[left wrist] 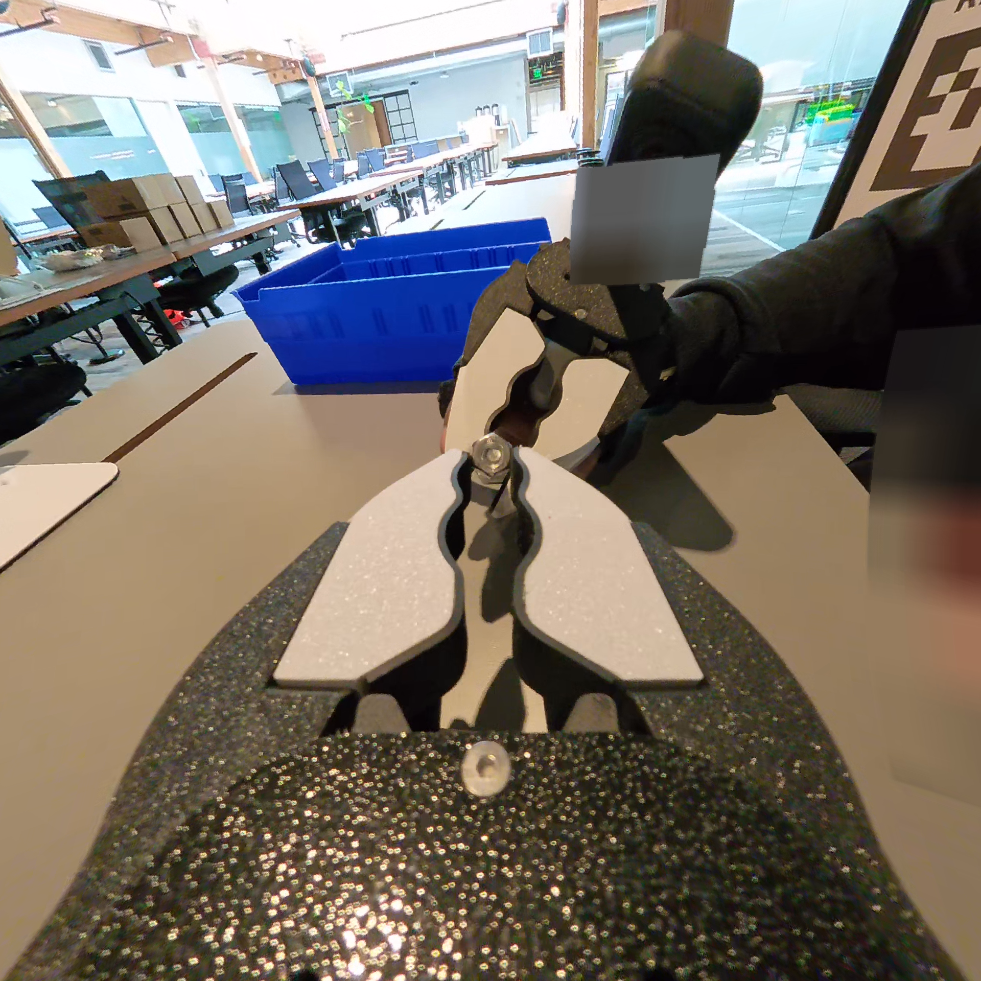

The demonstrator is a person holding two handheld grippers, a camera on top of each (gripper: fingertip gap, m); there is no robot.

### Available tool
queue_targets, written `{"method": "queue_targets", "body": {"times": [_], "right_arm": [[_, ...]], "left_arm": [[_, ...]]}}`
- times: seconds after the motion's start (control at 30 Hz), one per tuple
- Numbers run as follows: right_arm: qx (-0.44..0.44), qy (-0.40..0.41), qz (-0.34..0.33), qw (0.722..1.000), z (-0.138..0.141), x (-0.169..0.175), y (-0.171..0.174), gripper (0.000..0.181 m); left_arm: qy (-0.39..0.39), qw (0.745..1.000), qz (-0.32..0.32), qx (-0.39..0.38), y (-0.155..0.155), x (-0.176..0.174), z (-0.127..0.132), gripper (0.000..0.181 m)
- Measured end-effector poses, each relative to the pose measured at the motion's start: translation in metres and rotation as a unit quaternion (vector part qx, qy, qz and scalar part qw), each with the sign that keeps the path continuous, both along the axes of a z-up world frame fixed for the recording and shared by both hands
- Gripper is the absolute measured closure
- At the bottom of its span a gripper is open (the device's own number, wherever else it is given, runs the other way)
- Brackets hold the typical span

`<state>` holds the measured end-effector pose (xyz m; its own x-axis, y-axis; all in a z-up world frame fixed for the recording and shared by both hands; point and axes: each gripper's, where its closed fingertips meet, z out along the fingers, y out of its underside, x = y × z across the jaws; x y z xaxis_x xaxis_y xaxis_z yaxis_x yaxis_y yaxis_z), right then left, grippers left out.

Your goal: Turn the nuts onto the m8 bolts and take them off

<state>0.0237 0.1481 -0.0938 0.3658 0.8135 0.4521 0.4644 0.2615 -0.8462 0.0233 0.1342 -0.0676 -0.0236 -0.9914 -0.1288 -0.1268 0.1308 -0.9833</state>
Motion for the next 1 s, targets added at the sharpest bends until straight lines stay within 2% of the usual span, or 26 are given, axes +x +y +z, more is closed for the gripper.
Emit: {"method": "queue_targets", "body": {"times": [0.33, 0.7, 1.0], "right_arm": [[-0.015, 0.012, 0.022, 1.0, 0.001, -0.003, -0.007, 0.166], [-0.116, 0.017, 0.133, 0.984, -0.01, -0.009, -0.035, 0.167], [-0.18, 0.027, 0.186, 0.966, -0.009, -0.009, -0.053, 0.167]], "left_arm": [[0.004, 1.0, -0.012, 0.018, -0.007, 0.0, 0.0, 0.168], [0.053, 0.995, -0.072, 0.054, -0.029, -0.004, -0.01, 0.168], [0.058, 0.992, -0.096, 0.063, -0.042, -0.003, -0.008, 0.168]]}}
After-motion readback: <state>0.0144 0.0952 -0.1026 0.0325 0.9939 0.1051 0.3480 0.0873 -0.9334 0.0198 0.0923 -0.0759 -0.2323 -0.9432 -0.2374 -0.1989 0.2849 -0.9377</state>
